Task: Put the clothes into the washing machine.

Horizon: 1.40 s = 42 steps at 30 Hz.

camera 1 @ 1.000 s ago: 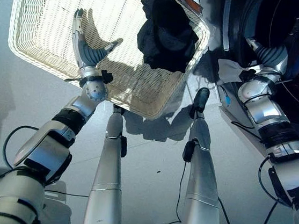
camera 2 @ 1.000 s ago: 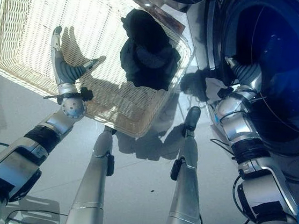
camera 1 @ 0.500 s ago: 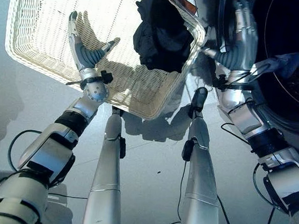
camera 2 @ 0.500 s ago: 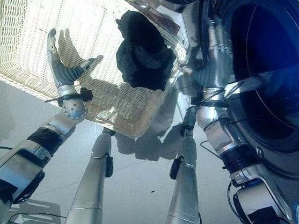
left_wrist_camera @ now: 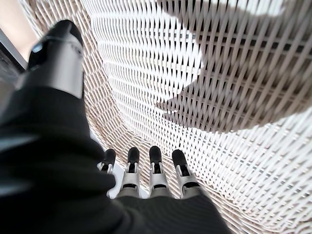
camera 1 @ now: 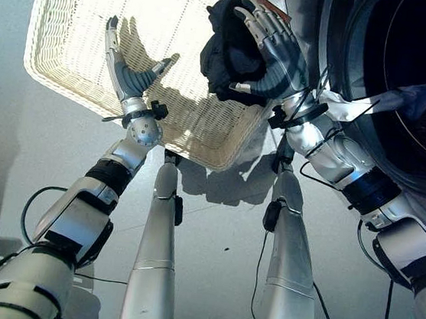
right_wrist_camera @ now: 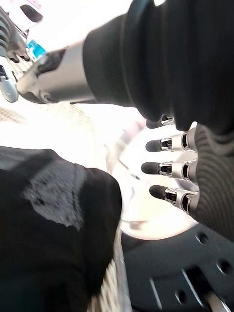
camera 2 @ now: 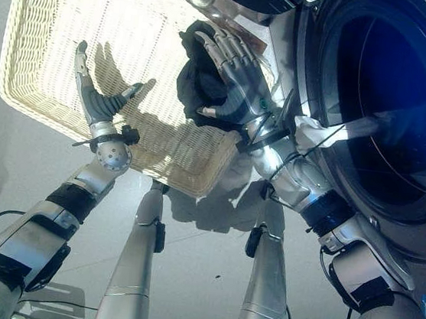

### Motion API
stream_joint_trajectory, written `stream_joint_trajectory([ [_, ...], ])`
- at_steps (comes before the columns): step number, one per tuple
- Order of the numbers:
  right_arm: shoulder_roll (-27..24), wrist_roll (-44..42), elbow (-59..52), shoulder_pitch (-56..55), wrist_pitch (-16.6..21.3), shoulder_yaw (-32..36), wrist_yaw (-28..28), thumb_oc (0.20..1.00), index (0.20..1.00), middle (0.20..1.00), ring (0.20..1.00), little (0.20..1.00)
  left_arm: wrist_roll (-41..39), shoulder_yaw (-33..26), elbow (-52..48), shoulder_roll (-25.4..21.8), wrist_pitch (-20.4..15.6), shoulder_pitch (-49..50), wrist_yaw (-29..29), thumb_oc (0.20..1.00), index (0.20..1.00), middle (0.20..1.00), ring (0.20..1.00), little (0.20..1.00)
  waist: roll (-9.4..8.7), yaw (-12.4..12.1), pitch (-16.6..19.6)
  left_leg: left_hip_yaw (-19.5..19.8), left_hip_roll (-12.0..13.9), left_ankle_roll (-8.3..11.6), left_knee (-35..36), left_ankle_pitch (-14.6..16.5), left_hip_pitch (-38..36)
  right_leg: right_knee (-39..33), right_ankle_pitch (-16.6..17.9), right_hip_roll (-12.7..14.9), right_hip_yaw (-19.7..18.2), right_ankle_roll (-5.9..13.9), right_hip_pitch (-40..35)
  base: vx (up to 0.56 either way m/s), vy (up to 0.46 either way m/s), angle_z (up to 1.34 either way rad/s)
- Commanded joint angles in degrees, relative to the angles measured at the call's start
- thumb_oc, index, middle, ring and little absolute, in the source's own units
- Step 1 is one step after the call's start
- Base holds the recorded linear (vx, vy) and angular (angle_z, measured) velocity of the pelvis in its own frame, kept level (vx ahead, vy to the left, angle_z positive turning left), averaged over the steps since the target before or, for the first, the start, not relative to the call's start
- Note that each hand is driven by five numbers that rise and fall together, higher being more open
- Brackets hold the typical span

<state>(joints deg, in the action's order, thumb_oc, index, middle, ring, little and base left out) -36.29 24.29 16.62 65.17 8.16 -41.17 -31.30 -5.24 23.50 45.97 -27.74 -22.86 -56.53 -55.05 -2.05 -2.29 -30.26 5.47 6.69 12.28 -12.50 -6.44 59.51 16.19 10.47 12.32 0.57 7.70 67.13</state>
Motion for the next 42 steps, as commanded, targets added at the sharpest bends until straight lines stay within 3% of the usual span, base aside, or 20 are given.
stream_joint_trajectory([
  [1,0.72,1.67,-1.35,1.4,-0.02,-2.62,0.91,1.0,1.0,1.0,1.0,1.0,0.91,-2.49,-1.04,0.27,-0.84,-1.19,-0.41,1.0,1.0,1.0,1.0,1.0,2.94,1.34,0.47,-0.03,-4.06,-4.84,0.34,-1.31,1.03,0.58,-0.25,-2.08,4.22,2.65,-1.82,0.0,0.0,0.0],
  [10,2.4,2.51,5.42,2.95,-4.92,-6.6,2.98,1.0,1.0,1.0,1.0,1.0,0.56,-1.29,-0.11,0.53,-1.03,-2.32,-0.21,1.0,1.0,1.0,1.0,1.0,3.04,0.74,0.47,0.16,-4.18,-4.92,0.18,-1.68,1.15,0.67,0.26,-1.73,4.67,2.66,-1.69,0.0,-0.006,0.01],
  [14,2.66,3.08,8.57,2.82,-9.78,-8.04,5.24,1.0,1.0,1.0,1.0,1.0,0.52,-0.54,-0.67,0.94,-0.31,-2.0,-0.7,1.0,1.0,1.0,1.0,1.0,3.16,0.45,0.47,0.1,-4.1,-4.92,0.04,-1.31,0.38,0.93,-0.03,-1.68,4.7,2.72,-2.37,0.0,0.0,0.0],
  [18,2.78,4.21,16.61,3.85,-19.26,-11.28,9.84,1.0,1.0,1.0,1.0,1.0,-0.27,0.86,-0.24,1.08,-0.07,-3.11,-1.06,1.0,1.0,1.0,1.0,1.0,3.46,0.19,0.47,-0.08,-4.0,-4.99,0.14,-1.5,0.43,0.83,0.27,-1.4,4.94,2.62,-2.35,0.0,-0.001,0.01],
  [20,2.97,5.21,18.86,4.21,-20.39,-11.98,10.48,1.0,1.0,1.0,1.0,1.0,-0.24,1.13,0.03,1.23,-0.18,-3.41,-1.18,1.0,1.0,1.0,1.0,1.0,3.6,0.14,0.47,-0.13,-4.0,-5.08,0.29,-1.59,0.51,0.75,0.42,-1.36,5.01,2.56,-2.24,0.01,-0.004,0.03],
  [21,3.16,6.24,20.14,4.31,-20.77,-12.18,10.18,0.385,0.385,0.385,0.385,0.385,-0.41,1.39,0.13,1.31,-0.28,-3.46,-1.29,1.0,1.0,1.0,1.0,1.0,3.69,0.05,0.47,-0.1,-4.01,-5.14,0.33,-1.66,0.45,0.79,0.5,-1.33,5.06,2.54,-2.24,0.0,0.0,0.0],
  [22,3.25,6.52,20.56,4.35,-21.13,-12.24,10.43,0.2,0.2,0.2,0.2,0.2,-0.46,1.5,0.15,1.33,-0.29,-3.47,-1.35,1.0,1.0,1.0,1.0,1.0,3.72,0.02,0.47,-0.07,-4.01,-5.16,0.34,-1.68,0.44,0.8,0.54,-1.31,5.07,2.54,-2.24,0.0,0.0,0.0],
  [35,5.35,8.25,32.17,6.44,-19.88,-11.18,3.18,0.2,0.2,0.2,0.2,0.2,-0.45,3.29,1.17,3.29,-1.46,-4.53,-2.29,1.0,1.0,1.0,1.0,1.0,5.2,-0.72,0.47,0.26,-4.21,-5.46,0.36,-2.08,0.58,0.61,1.15,-0.89,4.81,2.72,-2.3,0.0,0.003,0.02],
  [40,5.45,5.88,33.28,7.17,-18.36,-10.04,0.67,0.2,0.2,0.2,0.2,0.2,-0.34,3.37,0.53,3.47,-1.35,-4.63,-2.24,1.0,1.0,1.0,1.0,1.0,5.52,-0.94,0.47,0.39,-4.39,-5.58,0.16,-2.12,0.74,0.72,1.34,-0.87,4.73,2.73,-2.14,0.0,0.0,0.0],
  [42,5.51,-0.35,32.32,7.05,-17.55,-9.28,1.86,0.2,0.2,0.2,0.2,0.2,0.03,3.22,-0.09,3.61,-1.02,-4.31,-2.25,1.0,1.0,1.0,1.0,1.0,5.49,-1.02,0.47,0.43,-4.38,-5.6,0.2,-2.21,0.75,0.75,1.42,-0.82,4.82,2.71,-2.15,0.0,0.0,0.0],
])
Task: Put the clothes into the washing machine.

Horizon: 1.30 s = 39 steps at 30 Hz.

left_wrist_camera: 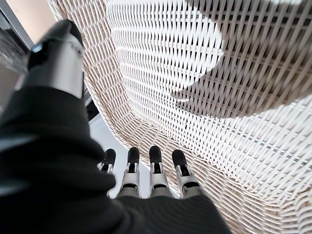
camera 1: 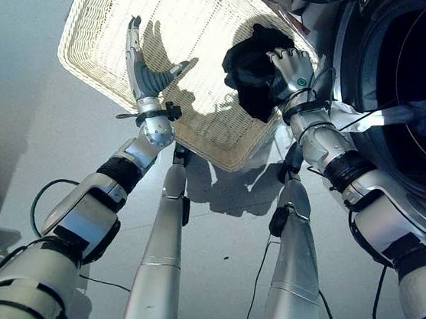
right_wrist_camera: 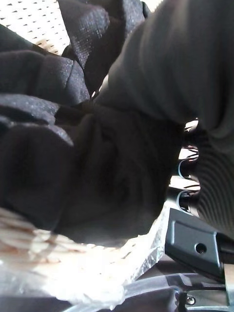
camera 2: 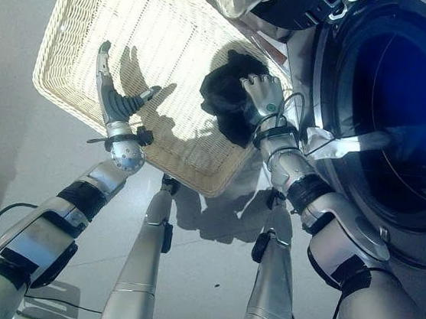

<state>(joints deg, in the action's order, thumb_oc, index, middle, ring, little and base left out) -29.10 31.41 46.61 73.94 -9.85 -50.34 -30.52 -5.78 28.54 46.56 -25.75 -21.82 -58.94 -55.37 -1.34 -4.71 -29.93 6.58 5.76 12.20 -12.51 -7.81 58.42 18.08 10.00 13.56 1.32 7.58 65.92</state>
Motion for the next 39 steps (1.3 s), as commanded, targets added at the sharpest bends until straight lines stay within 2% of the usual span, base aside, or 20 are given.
stream_joint_trajectory([
  [1,-1.62,-10.06,1.7,-1.96,1.09,0.41,1.06,0.2,0.2,0.2,0.2,0.2,0.62,-1.87,-0.89,1.6,-1.93,-1.83,-1.94,1.0,1.0,1.0,1.0,1.0,4.73,1.42,0.14,-0.67,-3.44,-5.51,0.29,-0.88,1.83,-1.22,1.92,-2.06,4.08,2.82,-0.95,0.0,0.0,0.0],
  [5,-0.89,-29.35,-4.94,-5.48,5.06,5.82,3.96,0.2,0.2,0.2,0.2,0.2,1.07,-2.51,-2.28,1.29,-1.69,-0.43,-2.5,1.0,1.0,1.0,1.0,1.0,4.38,1.82,0.14,-0.63,-3.23,-5.27,0.4,-0.96,1.96,-1.17,1.85,-2.16,3.9,2.61,-0.61,0.0,0.0,0.0],
  [7,-0.5,-40.83,-10.05,-8.26,8.94,9.79,4.32,0.2,0.2,0.2,0.2,0.2,1.26,-3.22,-3.14,0.77,-1.74,0.71,-2.46,1.0,1.0,1.0,1.0,1.0,4.13,2.1,0.14,-0.74,-3.02,-5.07,0.15,-0.84,2.0,-0.75,1.64,-2.2,3.69,2.53,-0.34,0.0,0.0,0.0],
  [8,-0.41,-43.29,-11.03,-8.83,10.18,10.65,4.3,0.2,0.2,0.2,0.2,0.2,1.31,-3.4,-3.29,0.67,-1.75,0.94,-2.43,1.0,1.0,1.0,1.0,1.0,4.08,2.17,0.14,-0.77,-2.98,-5.03,0.1,-0.82,2.01,-0.67,1.6,-2.23,3.64,2.52,-0.29,0.01,0.031,0.0],
  [9,0.23,-55.72,-15.27,-11.79,15.29,15.74,6.56,0.2,0.2,0.2,0.2,0.2,1.56,-4.36,-3.94,0.04,-1.64,1.85,-2.19,1.0,1.0,1.0,1.0,1.0,3.71,2.6,0.14,-0.91,-2.74,-4.82,0.0,-0.79,2.01,-0.43,1.36,-2.44,3.48,2.53,-0.19,0.0,0.0,0.0],
  [10,0.3,-56.71,-15.54,-12.19,15.95,16.34,6.67,0.2,0.2,0.2,0.2,0.2,1.61,-4.44,-4.02,0.01,-1.61,1.99,-2.16,1.0,1.0,1.0,1.0,1.0,3.63,2.61,0.14,-0.97,-2.69,-4.78,-0.04,-0.76,1.95,-0.37,1.32,-2.46,3.44,2.54,-0.22,0.0,0.0,0.0],
  [11,0.7,-61.29,-16.95,-13.86,18.52,19.0,8.57,0.2,0.2,0.2,0.2,0.2,1.78,-4.98,-4.32,-0.26,-1.41,2.47,-2.05,1.0,1.0,1.0,1.0,1.0,3.39,2.87,0.14,-1.12,-2.5,-4.63,-0.27,-0.75,2.0,-0.11,1.22,-2.56,3.36,2.59,-0.17,0.0,0.0,0.0],
  [12,0.7,-61.29,-16.95,-13.86,18.52,19.0,8.57,0.2,0.2,0.2,0.2,0.2,1.78,-4.98,-4.32,-0.26,-1.41,2.47,-2.05,1.0,1.0,1.0,1.0,1.0,3.39,2.87,0.14,-1.12,-2.5,-4.63,-0.27,-0.75,2.0,-0.11,1.22,-2.56,3.36,2.59,-0.17,0.01,0.032,-0.01],
  [13,1.69,-73.37,-20.26,-17.18,24.71,24.21,13.5,0.2,0.2,0.2,0.2,0.2,2.36,-5.85,-4.74,-0.46,-0.78,3.08,-2.5,1.0,1.0,1.0,1.0,1.0,2.66,3.56,0.14,-1.52,-2.11,-4.49,-0.3,-0.69,1.95,0.04,1.1,-2.83,3.26,2.71,-0.13,0.0,0.0,0.0],
  [18,1.84,-74.91,-21.09,-17.97,26.15,25.45,14.14,0.2,0.2,0.2,0.2,0.2,2.42,-6.04,-4.79,-0.55,-0.63,3.16,-2.63,1.0,1.0,1.0,1.0,1.0,2.5,3.8,0.14,-1.63,-2.01,-4.45,-0.24,-0.69,1.93,0.0,1.11,-2.9,3.25,2.77,-0.14,0.0,0.007,0.0],
  [19,1.27,-85.01,-24.68,-21.24,31.89,30.55,18.31,0.2,0.2,0.2,0.2,0.2,2.29,-6.81,-4.87,-1.35,-0.32,3.76,-2.82,1.0,1.0,1.0,1.0,1.0,1.78,4.83,0.14,-2.04,-1.54,-4.25,0.1,-0.63,1.5,-0.21,1.21,-3.18,2.91,3.04,-0.35,0.0,0.034,0.0],
  [21,1.27,-85.01,-24.68,-21.24,31.89,30.55,18.31,0.2,0.2,0.2,0.2,0.2,2.29,-6.81,-4.87,-1.35,-0.32,3.76,-2.82,1.0,1.0,1.0,1.0,1.0,1.78,4.83,0.14,-2.04,-1.54,-4.25,0.1,-0.63,1.5,-0.21,1.21,-3.18,2.91,3.04,-0.35,0.0,0.022,-0.02],
  [22,0.29,-94.33,-26.42,-23.33,35.32,35.48,22.43,0.2,0.2,0.2,0.2,0.2,1.8,-7.38,-4.85,-2.52,-0.88,4.55,-2.74,1.0,1.0,1.0,1.0,1.0,1.31,5.49,0.14,-2.14,-1.28,-4.13,0.39,-0.32,1.16,-0.31,1.25,-3.37,2.63,3.3,-0.45,0.0,0.01,-0.05],
  [24,0.29,-94.33,-26.42,-23.33,35.32,35.48,22.43,0.2,0.2,0.2,0.2,0.2,1.8,-7.38,-4.85,-2.52,-0.88,4.55,-2.74,1.0,1.0,1.0,1.0,1.0,1.31,5.49,0.14,-2.14,-1.28,-4.13,0.39,-0.32,1.16,-0.31,1.25,-3.37,2.63,3.3,-0.45,0.0,0.013,-0.05],
  [25,-0.95,-104.55,-26.17,-24.71,38.67,40.37,25.97,0.2,0.2,0.2,0.2,0.2,1.12,-7.97,-4.45,-3.86,-2.07,5.48,-2.4,1.0,1.0,1.0,1.0,1.0,0.97,5.94,0.14,-2.28,-0.99,-3.97,0.82,0.05,0.72,-0.66,1.14,-3.6,2.46,3.51,-0.79,0.0,0.015,-0.05],
  [26,-0.95,-104.55,-26.17,-24.71,38.67,40.37,25.97,0.2,0.2,0.2,0.2,0.2,1.12,-7.97,-4.45,-3.86,-2.07,5.48,-2.4,1.0,1.0,1.0,1.0,1.0,0.97,5.94,0.14,-2.28,-0.99,-3.97,0.82,0.05,0.72,-0.66,1.14,-3.6,2.46,3.51,-0.79,-0.01,0.018,-0.13],
  [28,-2.88,-121.15,-21.0,-25.62,41.61,46.72,31.69,0.2,0.2,0.2,0.2,0.2,-0.14,-8.17,-2.73,-5.94,-4.33,5.84,-1.62,1.0,1.0,1.0,1.0,1.0,0.68,6.35,0.14,-2.22,-0.82,-3.67,1.02,0.71,0.38,-1.45,1.15,-3.74,2.34,3.85,-1.4,0.0,-0.013,-0.15],
  [34,-7.0,-129.63,-10.09,-20.72,42.91,48.42,33.27,0.2,0.2,0.2,0.2,0.2,-2.01,-7.2,-0.3,-7.69,-6.3,4.25,-0.19,1.0,1.0,1.0,1.0,1.0,0.96,6.0,0.14,-1.96,-0.67,-3.42,1.67,0.95,0.09,-2.79,1.65,-3.53,2.63,4.09,-2.09,0.0,-0.015,-0.07],
  [35,-7.26,-129.69,-9.49,-20.48,42.95,48.4,33.36,0.2,0.2,0.2,0.2,0.2,-2.14,-7.05,-0.2,-7.82,-6.32,4.13,-0.13,1.0,1.0,1.0,1.0,1.0,0.96,5.99,0.14,-1.95,-0.67,-3.39,1.69,0.97,0.09,-2.85,1.67,-3.52,2.64,4.11,-2.12,0.0,0.0,0.0],
  [39,-9.26,-124.95,-5.75,-17.86,41.69,47.83,27.85,0.2,0.2,0.2,0.2,0.2,-3.57,-6.55,0.26,-8.7,-6.38,3.43,0.72,1.0,1.0,1.0,1.0,1.0,0.94,5.83,0.14,-1.74,-0.64,-3.32,1.29,1.11,0.13,-2.87,1.68,-3.5,2.73,4.09,-2.35,0.0,0.0,0.0],
])
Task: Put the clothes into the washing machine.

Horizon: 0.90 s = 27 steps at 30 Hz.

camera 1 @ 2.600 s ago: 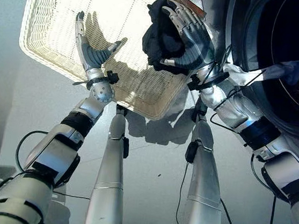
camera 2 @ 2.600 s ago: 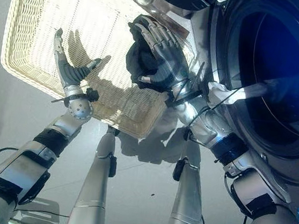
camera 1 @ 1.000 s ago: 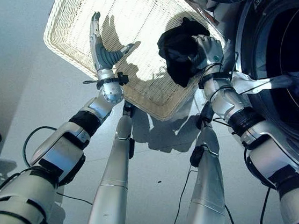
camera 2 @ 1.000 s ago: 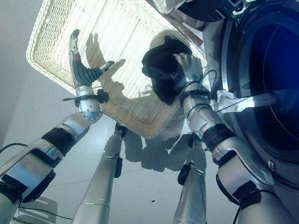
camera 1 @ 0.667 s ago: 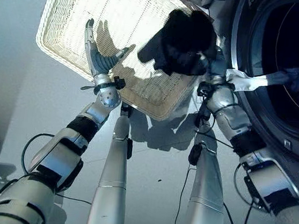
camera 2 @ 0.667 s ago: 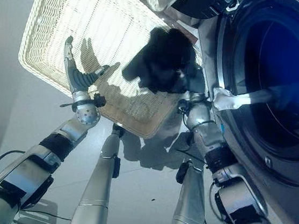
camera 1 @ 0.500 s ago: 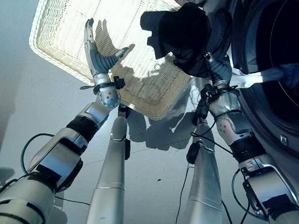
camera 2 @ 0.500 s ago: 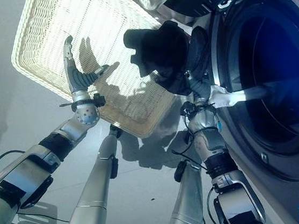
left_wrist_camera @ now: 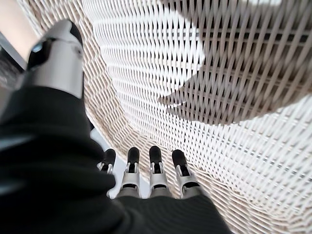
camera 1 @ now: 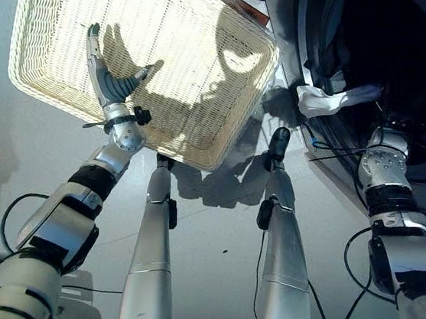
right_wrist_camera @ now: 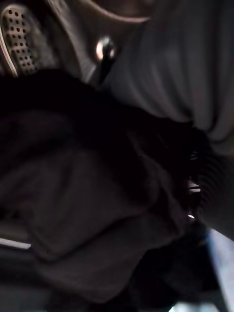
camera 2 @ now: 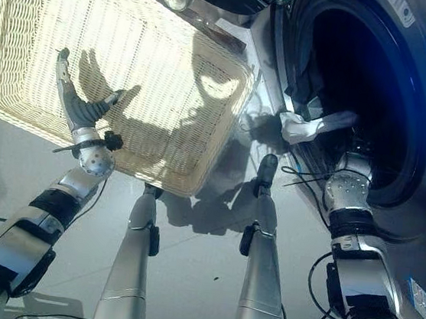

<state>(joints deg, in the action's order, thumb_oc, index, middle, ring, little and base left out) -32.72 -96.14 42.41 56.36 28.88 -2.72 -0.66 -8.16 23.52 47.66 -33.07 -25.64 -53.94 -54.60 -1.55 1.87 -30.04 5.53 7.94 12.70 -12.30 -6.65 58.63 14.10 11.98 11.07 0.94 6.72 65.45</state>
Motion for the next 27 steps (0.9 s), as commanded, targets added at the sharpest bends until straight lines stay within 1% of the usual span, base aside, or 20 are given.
stream_joint_trajectory([
  [1,-5.97,3.64,-0.54,0.13,2.53,-0.04,-3.43,0.2,0.2,0.2,0.2,0.2,-1.34,-1.36,-0.7,-1.42,-2.51,-1.78,0.1,1.0,1.0,1.0,1.0,1.0,1.12,-0.81,0.24,-0.66,-2.82,-3.81,1.02,-0.03,-0.13,1.07,-0.33,-0.98,3.15,4.95,-2.0,0.0,0.0,0.0],
  [4,-7.06,8.48,4.11,1.63,-1.54,-1.6,-9.98,0.2,0.2,0.2,0.2,0.2,-1.19,-1.02,0.09,-1.28,-2.59,-2.7,0.6,1.0,1.0,1.0,1.0,1.0,1.04,-0.99,0.24,-0.71,-2.8,-3.69,1.12,-0.16,-0.02,0.82,-0.17,-0.82,3.41,4.99,-2.15,0.0,0.0,0.0],
  [5,-7.76,11.22,7.65,2.65,-7.01,-2.92,-12.76,0.2,0.2,0.2,0.2,0.2,-1.15,-0.64,0.45,-1.16,-2.56,-3.13,0.65,1.0,1.0,1.0,1.0,1.0,1.05,-1.23,0.24,-0.56,-2.87,-3.76,1.16,-0.14,-0.06,0.69,-0.2,-0.85,3.48,4.88,-2.31,0.0,0.0,0.0],
  [7,-7.95,11.9,8.39,3.29,-8.0,-3.11,-13.27,0.2,0.2,0.2,0.2,0.2,-1.11,-0.64,0.5,-1.19,-2.54,-3.59,0.61,1.0,1.0,1.0,1.0,1.0,1.05,-1.2,0.24,-0.49,-3.0,-3.81,1.21,-0.69,0.68,0.51,0.36,-0.77,3.5,4.77,-1.64,0.0,0.0,0.0],
  [8,-8.1,13.05,10.02,3.58,-10.48,-3.78,-14.3,0.2,0.2,0.2,0.2,0.2,-1.1,-0.46,0.66,-0.98,-2.56,-3.43,0.57,1.0,1.0,1.0,1.0,1.0,1.1,-1.39,0.24,-0.4,-2.94,-3.84,1.13,-0.2,0.18,0.69,-0.1,-0.86,3.52,4.81,-2.06,0.0,0.0,0.0],
  [9,-9.73,15.57,14.34,5.59,-14.7,-6.53,-17.39,0.2,0.2,0.2,0.2,0.2,-1.54,0.23,0.53,-1.17,-2.62,-3.34,0.62,1.0,1.0,1.0,1.0,1.0,1.39,-1.96,0.24,0.0,-2.87,-3.9,0.57,0.08,0.33,0.99,-0.36,-1.01,3.65,4.48,-1.96,0.0,0.0,0.0],
  [11,-11.3,15.93,14.97,7.37,-13.05,-7.62,-19.53,0.2,0.2,0.2,0.2,0.2,-1.66,0.84,0.09,-1.67,-2.76,-2.89,0.39,1.0,1.0,1.0,1.0,1.0,1.47,-2.15,0.24,0.17,-2.68,-3.79,0.04,0.36,0.49,1.26,-0.52,-1.08,3.68,4.38,-1.9,0.0,0.0,0.0],
  [12,-13.28,15.59,15.29,9.64,-8.48,-8.04,-24.1,0.213,0.213,0.213,0.213,0.213,-1.38,1.18,-0.6,-2.35,-3.29,-1.61,0.01,1.0,1.0,1.0,1.0,1.0,1.39,-2.35,0.24,0.37,-2.5,-3.74,-0.45,0.85,0.66,1.4,-0.86,-1.16,3.78,4.32,-1.98,0.0,0.0,0.0],
  [13,-13.28,15.59,15.29,9.64,-8.48,-8.04,-24.1,0.213,0.213,0.213,0.213,0.213,-1.38,1.18,-0.6,-2.35,-3.29,-1.61,0.01,1.0,1.0,1.0,1.0,1.0,1.39,-2.35,0.24,0.37,-2.5,-3.74,-0.45,0.85,0.66,1.4,-0.86,-1.16,3.78,4.32,-1.98,0.0,0.0,0.0],
  [14,-14.06,15.72,15.86,10.71,-4.66,-7.94,-26.77,0.545,0.545,0.545,0.545,0.545,-1.0,1.2,-1.0,-2.57,-3.74,-0.7,-0.42,1.0,1.0,1.0,1.0,1.0,1.42,-2.4,0.24,0.45,-2.4,-3.81,-0.53,1.09,0.74,1.39,-1.0,-1.27,3.84,4.32,-2.07,-0.01,-0.037,-0.02],
  [15,-15.48,15.89,17.15,12.2,0.43,-7.31,-30.72,1.0,1.0,1.0,1.0,1.0,-0.54,1.44,-1.91,-2.94,-4.48,0.78,-1.14,1.0,1.0,1.0,1.0,1.0,1.34,-2.68,0.24,0.67,-2.41,-3.96,-0.18,1.28,0.64,1.11,-1.08,-1.43,3.94,4.36,-2.37,-0.02,-0.08,-0.02],
  [16,-17.0,19.1,17.71,13.69,5.75,-7.03,-36.21,1.0,1.0,1.0,1.0,1.0,-0.02,1.8,-3.3,-3.14,-4.59,1.96,-1.94,1.0,1.0,1.0,1.0,1.0,1.24,-2.87,0.24,0.73,-2.46,-4.09,0.54,1.33,0.39,0.5,-0.99,-1.64,4.13,4.46,-2.83,-0.03,-0.068,-0.01],
  [18,-17.81,23.05,16.26,14.6,8.02,-7.63,-41.85,1.0,1.0,1.0,1.0,1.0,-0.06,1.89,-4.12,-3.43,-4.55,2.55,-2.34,1.0,1.0,1.0,1.0,1.0,1.15,-2.85,0.24,0.75,-2.49,-4.18,0.83,1.33,0.29,0.15,-0.84,-1.8,4.22,4.49,-3.03,-0.01,-0.021,-0.01],
  [19,-18.74,27.92,13.91,15.52,7.86,-8.53,-47.95,1.0,1.0,1.0,1.0,1.0,-0.11,1.89,-5.0,-3.64,-4.33,3.07,-2.69,1.0,1.0,1.0,1.0,1.0,0.99,-2.69,0.24,0.71,-2.49,-4.33,1.17,1.29,0.14,-0.1,-0.73,-1.94,4.24,4.5,-3.23,0.0,0.0,0.0],
  [20,-18.87,28.72,13.61,15.63,7.71,-8.68,-48.82,1.0,1.0,1.0,1.0,1.0,-0.14,1.9,-5.09,-3.68,-4.29,3.11,-2.71,1.0,1.0,1.0,1.0,1.0,0.96,-2.67,0.24,0.71,-2.5,-4.34,1.17,1.27,0.14,-0.1,-0.71,-1.94,4.24,4.49,-3.24,0.0,0.0,0.0],
  [21,-21.86,32.95,12.71,16.94,3.35,-10.43,-52.85,1.0,1.0,1.0,1.0,1.0,-1.3,1.94,-5.81,-4.64,-3.67,2.76,-1.82,1.0,1.0,1.0,1.0,1.0,0.48,-2.42,0.24,0.8,-2.57,-4.58,1.05,1.33,-0.02,-0.05,-0.84,-2.05,4.12,4.41,-3.5,0.0,0.0,0.0],
  [22,-22.13,33.03,12.84,17.07,2.93,-10.65,-52.89,1.0,1.0,1.0,1.0,1.0,-1.51,1.95,-5.68,-4.78,-3.68,2.63,-1.58,1.0,1.0,1.0,1.0,1.0,0.45,-2.41,0.24,0.83,-2.61,-4.63,1.0,1.34,-0.07,-0.02,-0.84,-2.04,4.11,4.4,-3.52,0.0,0.0,0.0],
  [23,-23.03,32.97,13.77,17.38,0.84,-11.47,-51.78,1.0,1.0,1.0,1.0,1.0,-2.11,1.98,-5.33,-5.19,-3.52,2.05,-0.73,1.0,1.0,1.0,1.0,1.0,0.3,-2.38,0.24,0.93,-2.77,-4.77,0.82,1.4,-0.24,0.05,-0.86,-2.03,4.08,4.34,-3.69,0.0,0.0,0.0],
  [24,-23.75,34.61,15.59,17.56,-3.0,-12.3,-50.5,1.0,1.0,1.0,1.0,1.0,-2.61,2.18,-5.0,-5.43,-3.51,1.56,-0.17,1.0,1.0,1.0,1.0,1.0,0.25,-2.38,0.24,1.02,-2.86,-4.91,0.6,1.41,-0.22,0.17,-0.9,-1.98,4.06,4.3,-3.7,0.0,0.0,0.0],
  [27,-23.81,37.23,19.53,17.91,-7.65,-14.77,-46.39,1.0,1.0,1.0,1.0,1.0,-3.39,2.74,-3.56,-5.57,-3.42,-0.32,1.29,1.0,1.0,1.0,1.0,1.0,0.45,-2.61,0.24,1.29,-3.4,-5.31,0.21,1.49,-0.25,0.46,-0.81,-1.81,4.09,4.28,-3.53,0.0,0.0,0.0],
])
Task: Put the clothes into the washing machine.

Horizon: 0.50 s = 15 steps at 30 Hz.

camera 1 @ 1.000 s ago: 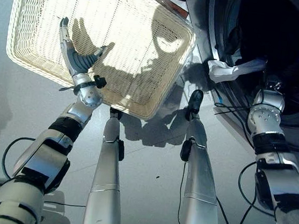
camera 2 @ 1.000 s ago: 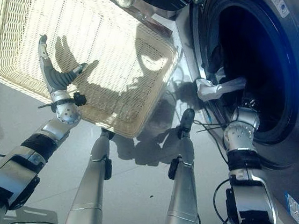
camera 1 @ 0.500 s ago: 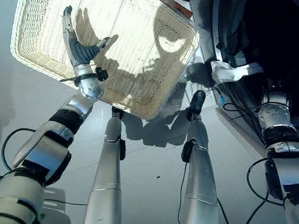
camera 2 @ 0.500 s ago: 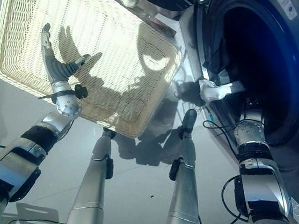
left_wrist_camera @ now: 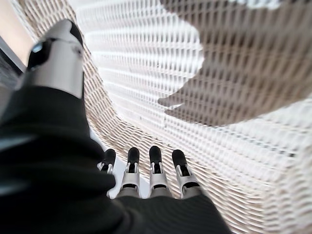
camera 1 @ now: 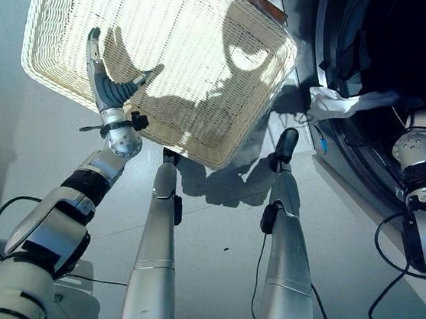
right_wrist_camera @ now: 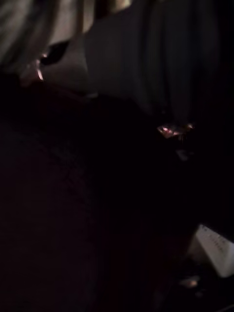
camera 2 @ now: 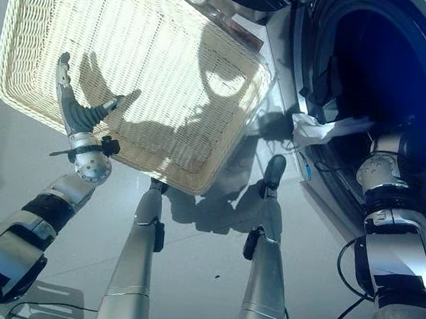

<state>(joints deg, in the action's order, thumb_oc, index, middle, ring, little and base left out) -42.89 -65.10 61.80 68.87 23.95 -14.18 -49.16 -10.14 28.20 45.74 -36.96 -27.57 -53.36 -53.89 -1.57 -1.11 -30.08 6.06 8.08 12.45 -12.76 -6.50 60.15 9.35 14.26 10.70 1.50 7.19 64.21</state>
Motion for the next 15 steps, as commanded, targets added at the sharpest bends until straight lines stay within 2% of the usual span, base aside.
stream_joint_trajectory([
  [1,-13.32,6.64,0.81,5.69,-3.94,-3.99,2.6,1.0,1.0,1.0,1.0,1.0,-1.53,-1.7,-1.31,-1.55,-1.41,-1.42,0.69,1.0,1.0,1.0,1.0,1.0,0.6,0.28,0.29,0.85,-3.68,-5.12,0.55,1.4,-1.73,5.31,-3.13,-1.38,3.55,3.77,-2.17,0.0,0.0,0.0],
  [5,-11.99,15.73,0.98,6.0,-6.69,-5.3,0.0,1.0,1.0,1.0,1.0,1.0,-1.69,-1.2,-0.77,-1.14,-1.32,-2.45,0.87,1.0,1.0,1.0,1.0,1.0,1.2,0.06,0.29,0.89,-4.03,-5.3,0.48,1.42,-1.4,5.49,-3.25,-1.2,3.58,3.72,-1.75,0.0,0.0,0.0],
  [6,-11.99,15.73,0.98,6.0,-6.69,-5.3,0.0,1.0,1.0,1.0,1.0,1.0,-1.69,-1.2,-0.77,-1.14,-1.32,-2.45,0.87,1.0,1.0,1.0,1.0,1.0,1.2,0.06,0.29,0.89,-4.03,-5.3,0.48,1.42,-1.4,5.49,-3.25,-1.2,3.58,3.72,-1.75,0.0,0.0,0.0],
  [7,-9.58,29.95,-1.08,6.59,-13.75,-7.95,-4.96,1.0,1.0,1.0,1.0,1.0,-1.54,-0.67,-0.58,-0.16,-0.71,-3.39,0.51,1.0,1.0,1.0,1.0,1.0,1.82,-0.18,0.29,0.8,-4.36,-5.5,0.46,1.55,-1.22,5.73,-3.55,-1.05,3.48,3.67,-1.41,0.0,0.0,0.0],
  [8,-9.58,29.95,-1.08,6.59,-13.75,-7.95,-4.96,1.0,1.0,1.0,1.0,1.0,-1.54,-0.67,-0.58,-0.16,-0.71,-3.39,0.51,1.0,1.0,1.0,1.0,1.0,1.82,-0.18,0.29,0.8,-4.36,-5.5,0.46,1.55,-1.22,5.73,-3.55,-1.05,3.48,3.67,-1.41,0.0,0.0,0.0],
  [9,-8.93,33.25,-1.39,6.86,-15.41,-8.88,-6.11,1.0,1.0,1.0,1.0,1.0,-1.45,-0.62,-0.54,0.16,-0.66,-3.61,0.46,1.0,1.0,1.0,1.0,1.0,1.96,-0.3,0.29,0.71,-4.45,-5.53,0.49,1.59,-1.18,5.68,-3.62,-1.0,3.53,3.69,-1.37,0.0,0.0,0.0],
  [10,-8.3,39.57,-1.73,7.42,-19.13,-10.62,-7.34,1.0,1.0,1.0,1.0,1.0,-1.64,-0.56,-0.19,0.41,-0.87,-4.1,0.58,1.0,1.0,1.0,1.0,1.0,2.22,-0.4,0.29,0.57,-4.48,-5.6,0.55,1.51,-1.04,5.68,-3.66,-0.88,3.6,3.73,-1.26,0.0,0.0,0.0],
  [11,-8.3,39.57,-1.73,7.42,-19.13,-10.62,-7.34,1.0,1.0,1.0,1.0,1.0,-1.64,-0.56,-0.19,0.41,-0.87,-4.1,0.58,1.0,1.0,1.0,1.0,1.0,2.22,-0.4,0.29,0.57,-4.48,-5.6,0.55,1.51,-1.04,5.68,-3.66,-0.88,3.6,3.73,-1.26,0.0,0.0,0.0],
  [13,-6.89,47.81,-2.21,7.87,-23.15,-13.4,-9.37,1.0,1.0,1.0,1.0,1.0,-1.18,-0.3,0.45,1.19,-0.98,-5.19,0.52,1.0,1.0,1.0,1.0,1.0,2.6,-0.49,0.29,0.45,-4.57,-5.64,0.71,1.46,-0.79,5.61,-3.75,-0.72,3.68,3.85,-1.04,0.0,0.0,0.0],
  [14,-6.57,48.94,-2.29,7.99,-23.32,-13.82,-9.83,1.0,1.0,1.0,1.0,1.0,-1.18,-0.21,0.67,1.33,-1.14,-5.4,0.43,1.0,1.0,1.0,1.0,1.0,2.69,-0.49,0.29,0.42,-4.57,-5.64,0.87,1.42,-0.79,5.52,-3.75,-0.69,3.71,3.86,-1.02,0.0,0.0,0.0],
  [15,-5.92,53.56,-2.48,7.92,-24.54,-15.19,-10.2,1.0,1.0,1.0,1.0,1.0,-1.46,-0.03,1.16,1.45,-1.43,-6.15,0.36,1.0,1.0,1.0,1.0,1.0,2.95,-0.46,0.29,0.4,-4.64,-5.67,0.86,1.45,-0.49,5.54,-3.86,-0.63,3.64,3.92,-0.7,0.0,0.0,0.0],
])
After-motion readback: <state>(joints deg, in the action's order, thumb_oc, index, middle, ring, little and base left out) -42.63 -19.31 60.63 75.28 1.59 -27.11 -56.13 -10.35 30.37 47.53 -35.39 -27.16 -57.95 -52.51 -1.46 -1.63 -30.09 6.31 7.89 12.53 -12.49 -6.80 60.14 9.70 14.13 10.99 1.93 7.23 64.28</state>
